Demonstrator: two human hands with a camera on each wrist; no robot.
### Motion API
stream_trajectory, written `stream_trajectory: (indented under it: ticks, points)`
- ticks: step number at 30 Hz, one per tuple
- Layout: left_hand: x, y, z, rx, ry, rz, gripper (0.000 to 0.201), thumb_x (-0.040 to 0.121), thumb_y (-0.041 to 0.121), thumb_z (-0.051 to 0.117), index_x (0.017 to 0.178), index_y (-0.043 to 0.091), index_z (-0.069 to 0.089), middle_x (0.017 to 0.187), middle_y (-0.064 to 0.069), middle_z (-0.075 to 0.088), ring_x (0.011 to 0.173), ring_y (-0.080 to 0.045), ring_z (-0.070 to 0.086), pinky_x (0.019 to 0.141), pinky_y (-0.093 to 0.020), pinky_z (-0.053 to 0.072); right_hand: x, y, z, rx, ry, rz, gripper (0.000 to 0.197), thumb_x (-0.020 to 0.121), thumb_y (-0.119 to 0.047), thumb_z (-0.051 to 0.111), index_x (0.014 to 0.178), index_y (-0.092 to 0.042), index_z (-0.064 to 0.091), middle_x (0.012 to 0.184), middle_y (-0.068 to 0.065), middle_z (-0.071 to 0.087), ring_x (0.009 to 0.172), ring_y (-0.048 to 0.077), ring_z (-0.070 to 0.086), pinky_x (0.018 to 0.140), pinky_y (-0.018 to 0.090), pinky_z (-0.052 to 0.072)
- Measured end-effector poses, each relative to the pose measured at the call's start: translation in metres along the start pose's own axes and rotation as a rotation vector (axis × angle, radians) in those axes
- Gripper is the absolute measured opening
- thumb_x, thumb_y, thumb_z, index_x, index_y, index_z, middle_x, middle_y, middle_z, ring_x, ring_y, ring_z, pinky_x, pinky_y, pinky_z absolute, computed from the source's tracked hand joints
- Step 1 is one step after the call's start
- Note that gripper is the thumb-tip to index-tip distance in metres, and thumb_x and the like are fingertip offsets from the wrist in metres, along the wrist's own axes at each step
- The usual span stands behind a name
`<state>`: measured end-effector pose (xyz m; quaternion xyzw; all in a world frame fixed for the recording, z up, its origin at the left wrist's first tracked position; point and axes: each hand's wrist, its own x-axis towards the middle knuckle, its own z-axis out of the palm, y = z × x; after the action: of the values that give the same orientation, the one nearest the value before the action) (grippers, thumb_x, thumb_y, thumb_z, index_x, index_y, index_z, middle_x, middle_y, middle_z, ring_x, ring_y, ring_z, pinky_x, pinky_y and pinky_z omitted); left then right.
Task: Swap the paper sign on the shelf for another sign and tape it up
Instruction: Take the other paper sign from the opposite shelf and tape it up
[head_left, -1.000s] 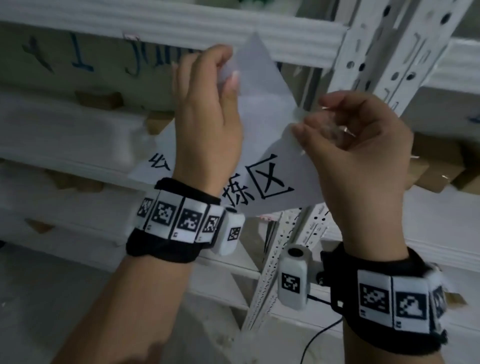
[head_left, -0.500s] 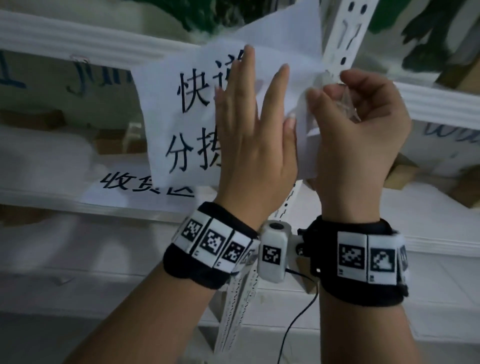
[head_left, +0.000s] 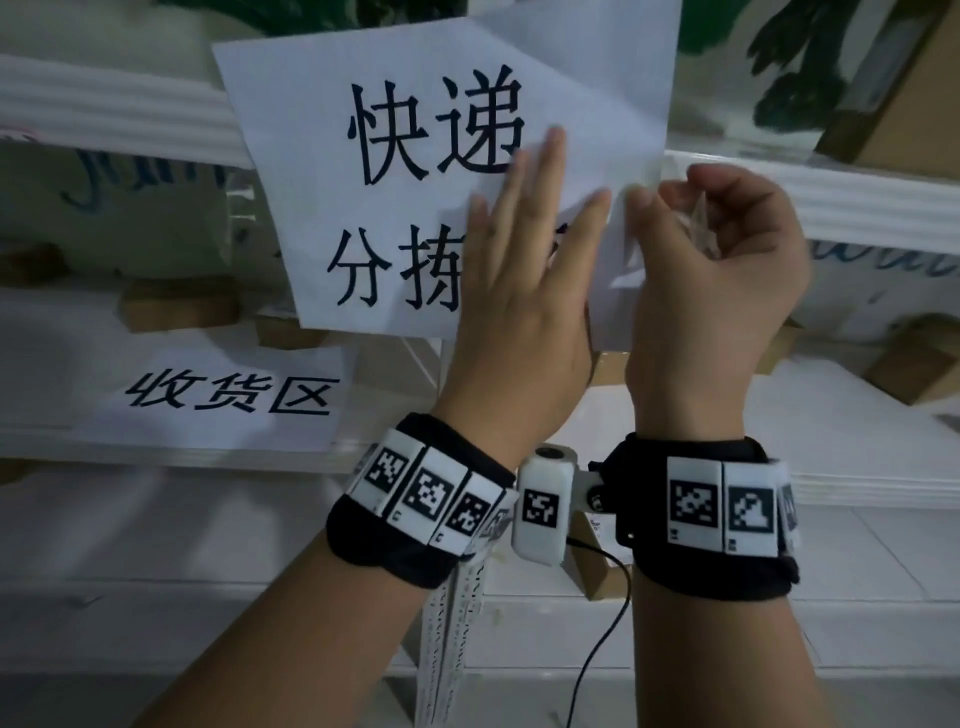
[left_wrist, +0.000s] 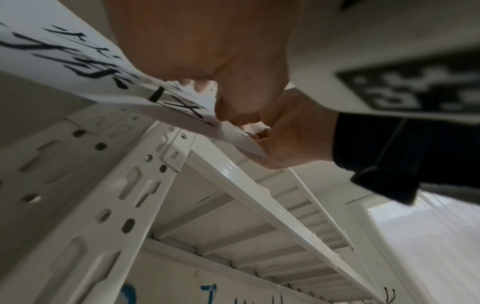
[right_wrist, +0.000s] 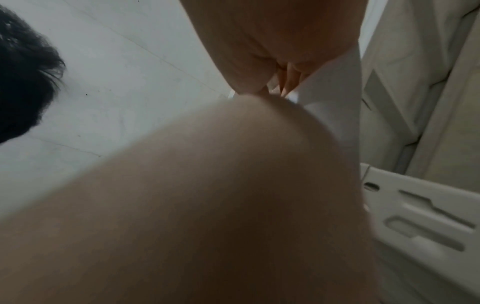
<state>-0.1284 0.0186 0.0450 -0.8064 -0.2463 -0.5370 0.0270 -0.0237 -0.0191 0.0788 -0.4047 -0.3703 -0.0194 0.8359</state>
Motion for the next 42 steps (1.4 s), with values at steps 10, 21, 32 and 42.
stream_trajectory:
  ticks: [10, 21, 32, 42]
  points:
    - [0.023, 0.011, 0.048, -0.01, -0.199, 0.114, 0.08, 0.098, -0.01, 0.051, 0.169, 0.004, 0.016, 0.179, -0.017, 0.009, 0.167, -0.033, 0.004, 0.134, -0.057, 0.007, 0.039, 0.024, -0.028, -0.063, -0.007, 0.006, 0.015, 0.094, 0.0, 0.08, 0.106, -0.006, 0.073, 0.096, -0.001, 0.075, 0.084, -0.007, 0.069, 0.081, 0.009, 0.055]
    - [0.027, 0.009, 0.08, 0.157, -0.139, 0.126, 0.068, 0.103, 0.005, 0.052, 0.167, 0.005, 0.028, 0.177, -0.023, 0.011, 0.165, -0.041, 0.005, 0.132, -0.063, 0.001, 0.081, 0.042, -0.073, -0.167, -0.162, -0.005, 0.015, 0.092, -0.008, 0.085, 0.104, -0.011, 0.076, 0.095, 0.006, 0.083, 0.09, 0.018, 0.082, 0.088, 0.043, 0.069]
    - [0.034, 0.025, 0.102, 0.248, -0.033, 0.073, 0.066, 0.105, 0.007, 0.049, 0.168, 0.021, 0.033, 0.171, -0.029, 0.016, 0.163, -0.048, 0.007, 0.131, -0.065, -0.002, 0.106, 0.037, -0.098, -0.264, -0.241, -0.086, 0.026, 0.084, -0.023, 0.096, 0.1, -0.01, 0.079, 0.086, -0.004, 0.082, 0.081, 0.006, 0.081, 0.079, 0.024, 0.066]
    - [0.047, 0.024, 0.11, 0.406, -0.086, 0.136, 0.078, 0.101, 0.004, 0.056, 0.17, 0.025, 0.026, 0.174, -0.029, 0.006, 0.164, -0.046, 0.003, 0.131, -0.066, -0.001, 0.122, 0.04, -0.106, -0.331, -0.217, -0.074, 0.021, 0.085, -0.03, 0.094, 0.096, -0.02, 0.079, 0.085, -0.01, 0.08, 0.081, 0.004, 0.079, 0.08, 0.027, 0.067]
